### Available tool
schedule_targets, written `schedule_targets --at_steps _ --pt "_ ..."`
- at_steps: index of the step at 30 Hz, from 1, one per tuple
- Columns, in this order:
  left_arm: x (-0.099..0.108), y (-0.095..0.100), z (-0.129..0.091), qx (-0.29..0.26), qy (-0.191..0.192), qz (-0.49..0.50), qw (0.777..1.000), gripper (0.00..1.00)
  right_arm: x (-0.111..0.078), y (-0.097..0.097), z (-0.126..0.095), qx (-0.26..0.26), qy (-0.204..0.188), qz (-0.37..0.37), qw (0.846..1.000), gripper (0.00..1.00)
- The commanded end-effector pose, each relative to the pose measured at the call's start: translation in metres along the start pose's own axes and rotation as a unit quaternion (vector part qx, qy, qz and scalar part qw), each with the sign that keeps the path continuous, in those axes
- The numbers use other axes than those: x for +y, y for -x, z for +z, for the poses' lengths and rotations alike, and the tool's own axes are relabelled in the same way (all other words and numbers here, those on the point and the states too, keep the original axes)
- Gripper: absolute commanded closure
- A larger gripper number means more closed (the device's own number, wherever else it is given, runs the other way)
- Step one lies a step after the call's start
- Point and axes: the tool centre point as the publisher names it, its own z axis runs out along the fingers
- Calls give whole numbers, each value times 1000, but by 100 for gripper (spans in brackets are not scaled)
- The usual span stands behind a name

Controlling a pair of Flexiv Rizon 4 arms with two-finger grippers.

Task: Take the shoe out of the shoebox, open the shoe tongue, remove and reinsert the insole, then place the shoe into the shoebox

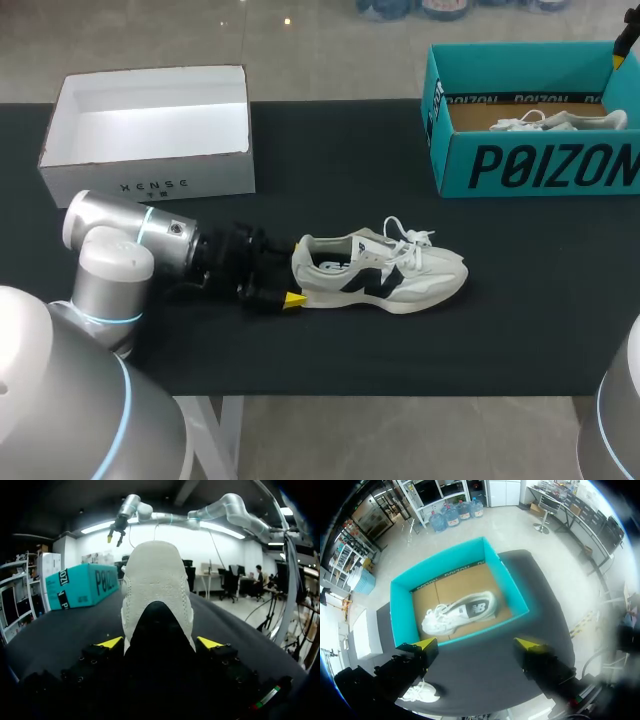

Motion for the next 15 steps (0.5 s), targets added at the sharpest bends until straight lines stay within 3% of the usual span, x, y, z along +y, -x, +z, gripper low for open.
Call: schedule_targets --at_steps 1,8,15 --pt "2 0 3 0 0 0 1000 100 -1 0 0 0 1 0 1000 0" --pt "2 0 3 0 0 0 1000 100 -52 -41 -11 -24 -31 12 999 0" --pt "2 0 3 0 0 0 1000 100 -124 -86 -17 -46 -59 14 997 0"
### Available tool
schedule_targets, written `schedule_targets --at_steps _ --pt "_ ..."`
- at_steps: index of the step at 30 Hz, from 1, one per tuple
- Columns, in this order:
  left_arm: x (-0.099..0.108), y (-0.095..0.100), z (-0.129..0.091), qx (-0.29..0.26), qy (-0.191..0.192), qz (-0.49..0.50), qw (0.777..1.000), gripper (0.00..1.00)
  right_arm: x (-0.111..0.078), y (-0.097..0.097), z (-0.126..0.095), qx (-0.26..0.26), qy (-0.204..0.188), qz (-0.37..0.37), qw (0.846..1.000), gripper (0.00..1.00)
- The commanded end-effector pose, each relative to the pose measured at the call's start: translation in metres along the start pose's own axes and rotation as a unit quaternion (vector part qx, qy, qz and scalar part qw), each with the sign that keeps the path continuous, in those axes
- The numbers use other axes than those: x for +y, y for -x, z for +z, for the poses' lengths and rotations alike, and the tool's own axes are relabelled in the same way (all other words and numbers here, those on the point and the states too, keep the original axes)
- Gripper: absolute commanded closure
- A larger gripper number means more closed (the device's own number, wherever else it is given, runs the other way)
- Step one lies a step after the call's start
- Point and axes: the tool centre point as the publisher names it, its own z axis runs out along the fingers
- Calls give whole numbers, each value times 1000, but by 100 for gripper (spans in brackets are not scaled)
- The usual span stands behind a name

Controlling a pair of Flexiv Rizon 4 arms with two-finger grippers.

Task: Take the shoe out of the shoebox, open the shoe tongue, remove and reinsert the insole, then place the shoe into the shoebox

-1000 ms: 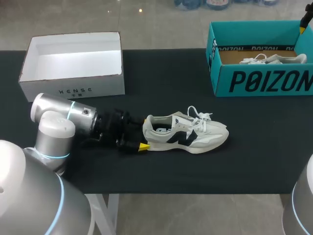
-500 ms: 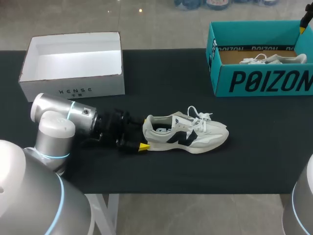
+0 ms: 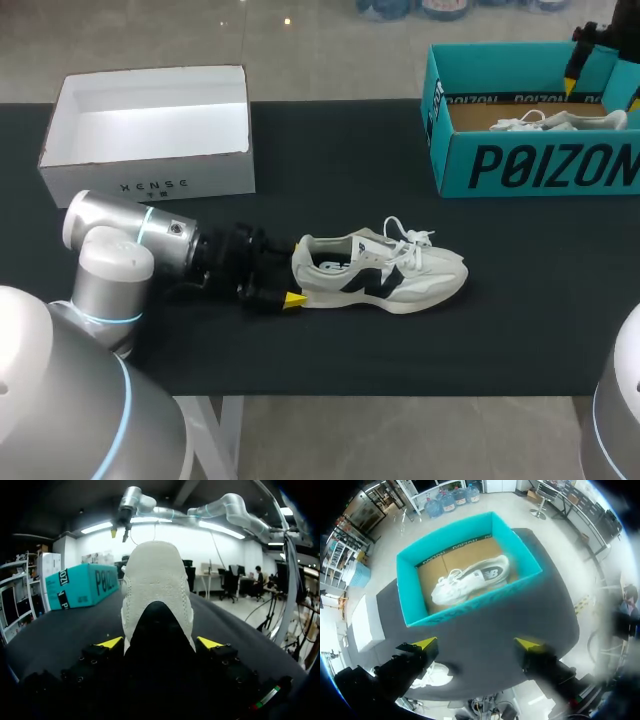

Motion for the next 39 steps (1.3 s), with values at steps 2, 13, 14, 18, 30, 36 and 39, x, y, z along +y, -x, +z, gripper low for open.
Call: schedule_targets --at_steps 2,13,14,18,30,36,39 --pt "2 0 3 0 0 0 1000 100 -61 -35 7 -25 -3 -4 1000 0" --pt "2 0 3 0 0 0 1000 100 -142 -91 36 -34 -36 -43 998 0" --pt "2 0 3 0 0 0 1000 100 -148 -96 39 -37 -38 -50 997 0" --pt "2 0 3 0 0 0 1000 100 -168 -113 44 -48 -33 -64 996 0" --pt "2 0 3 0 0 0 1000 100 -168 -113 44 -48 -33 -64 996 0" --pt "2 0 3 0 0 0 1000 100 -168 -113 44 -48 -33 -64 996 0" --pt "2 0 3 0 0 0 1000 100 -170 -117 45 -50 -37 -74 995 0"
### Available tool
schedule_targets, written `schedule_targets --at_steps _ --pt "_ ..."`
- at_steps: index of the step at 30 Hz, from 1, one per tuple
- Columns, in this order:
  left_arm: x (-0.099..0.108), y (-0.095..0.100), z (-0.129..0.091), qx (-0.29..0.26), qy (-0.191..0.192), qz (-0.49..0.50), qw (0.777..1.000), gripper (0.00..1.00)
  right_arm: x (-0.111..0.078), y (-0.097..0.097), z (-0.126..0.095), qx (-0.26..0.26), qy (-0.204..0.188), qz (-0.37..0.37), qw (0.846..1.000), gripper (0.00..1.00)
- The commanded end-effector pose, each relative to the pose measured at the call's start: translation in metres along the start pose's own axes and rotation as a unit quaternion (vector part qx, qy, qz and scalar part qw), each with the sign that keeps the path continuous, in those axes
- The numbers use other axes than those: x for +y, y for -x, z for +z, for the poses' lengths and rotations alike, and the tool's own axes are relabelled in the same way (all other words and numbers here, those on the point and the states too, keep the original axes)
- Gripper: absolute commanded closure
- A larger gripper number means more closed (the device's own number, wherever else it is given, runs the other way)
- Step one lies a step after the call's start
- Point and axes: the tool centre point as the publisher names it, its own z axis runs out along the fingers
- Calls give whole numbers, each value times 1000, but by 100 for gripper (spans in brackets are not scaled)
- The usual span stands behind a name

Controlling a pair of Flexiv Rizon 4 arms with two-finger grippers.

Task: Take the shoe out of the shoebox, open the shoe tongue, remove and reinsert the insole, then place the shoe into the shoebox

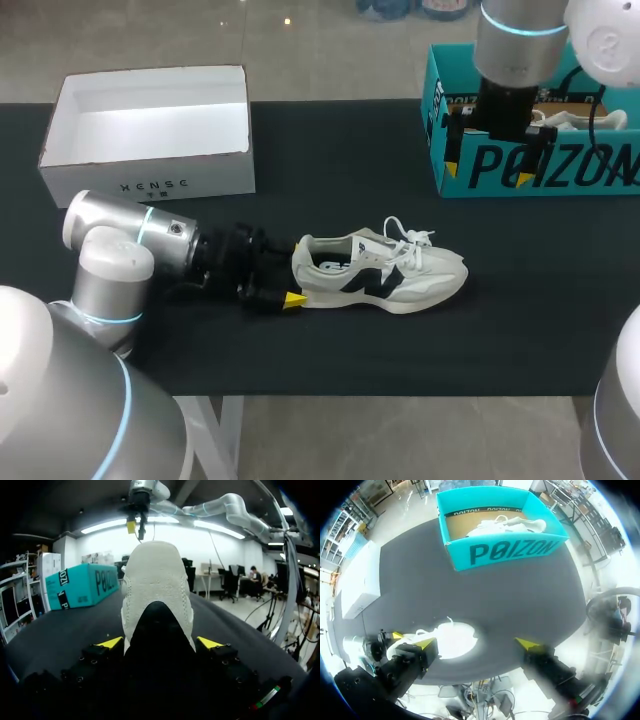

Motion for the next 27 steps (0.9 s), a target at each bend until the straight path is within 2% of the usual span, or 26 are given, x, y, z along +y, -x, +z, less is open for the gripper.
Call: schedule_targets --at_steps 1,6,13,17,21,27 --pt "2 0 3 0 0 0 1000 100 -5 -8 4 -5 -7 -15 1000 0" --pt "2 0 3 0 0 0 1000 100 -37 -25 12 -3 -31 -29 999 0" --pt "2 0 3 0 0 0 1000 100 -98 -58 14 -11 -32 -45 998 0" --pt "2 0 3 0 0 0 1000 100 -129 -77 14 -33 -12 -58 998 0" --pt "2 0 3 0 0 0 1000 100 -143 -97 22 -64 4 -65 996 0" --pt "2 0 3 0 0 0 1000 100 -143 -117 36 -78 6 -65 995 0"
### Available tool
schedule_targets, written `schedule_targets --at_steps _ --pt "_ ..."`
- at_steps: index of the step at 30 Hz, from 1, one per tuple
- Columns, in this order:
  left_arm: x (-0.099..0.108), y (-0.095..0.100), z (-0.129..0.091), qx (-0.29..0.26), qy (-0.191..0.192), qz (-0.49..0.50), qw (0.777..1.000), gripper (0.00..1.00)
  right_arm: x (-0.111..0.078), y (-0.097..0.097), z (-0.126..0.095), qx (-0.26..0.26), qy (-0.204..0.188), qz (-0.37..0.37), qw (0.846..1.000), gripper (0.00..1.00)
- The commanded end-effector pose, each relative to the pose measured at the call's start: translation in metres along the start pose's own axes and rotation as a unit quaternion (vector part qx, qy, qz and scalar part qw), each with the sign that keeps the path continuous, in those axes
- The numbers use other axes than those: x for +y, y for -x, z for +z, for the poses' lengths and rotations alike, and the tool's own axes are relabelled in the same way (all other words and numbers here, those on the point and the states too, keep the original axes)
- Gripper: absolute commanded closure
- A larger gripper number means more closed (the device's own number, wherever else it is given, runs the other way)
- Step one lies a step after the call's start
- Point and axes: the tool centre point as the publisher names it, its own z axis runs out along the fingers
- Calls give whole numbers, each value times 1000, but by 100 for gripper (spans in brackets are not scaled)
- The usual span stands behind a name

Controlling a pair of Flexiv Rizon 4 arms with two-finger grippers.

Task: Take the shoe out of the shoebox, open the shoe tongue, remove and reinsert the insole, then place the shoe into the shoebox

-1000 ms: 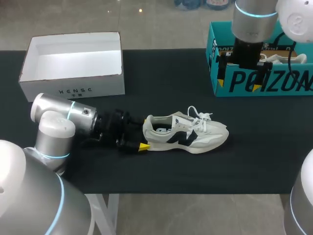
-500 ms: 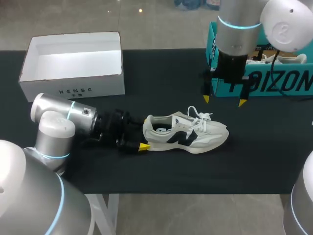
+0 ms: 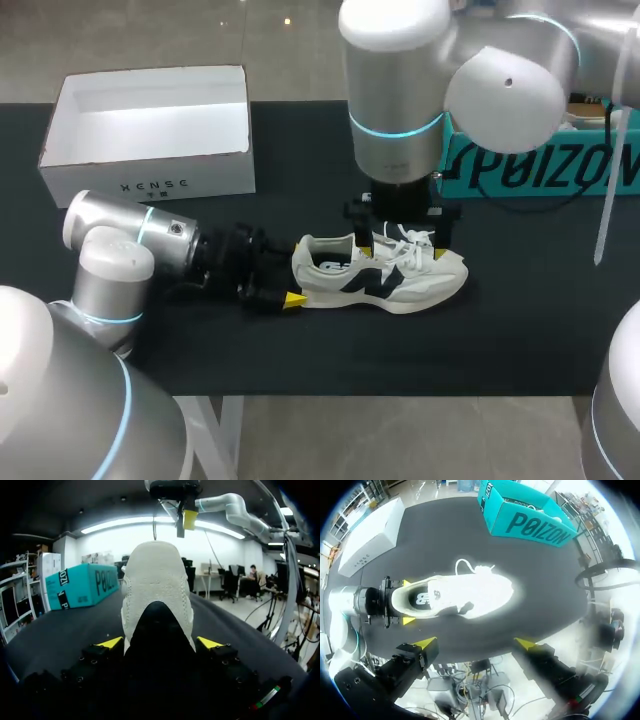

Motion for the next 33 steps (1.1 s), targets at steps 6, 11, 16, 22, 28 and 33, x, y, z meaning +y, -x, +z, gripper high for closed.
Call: schedule_targets --at_steps 6,11,16,22,28,33 --pt "2 0 3 0 0 0 1000 100 22 -40 17 -33 -3 10 999 0" --pt "2 0 3 0 0 0 1000 100 38 -45 25 -33 -3 26 999 0" --pt "2 0 3 0 0 0 1000 100 46 -50 34 -51 3 42 998 0" --pt "2 0 3 0 0 0 1000 100 46 -61 49 -63 4 43 997 0" --pt "2 0 3 0 0 0 1000 100 46 -70 64 -77 8 34 996 0" --pt "2 0 3 0 0 0 1000 100 51 -70 76 -95 11 30 995 0"
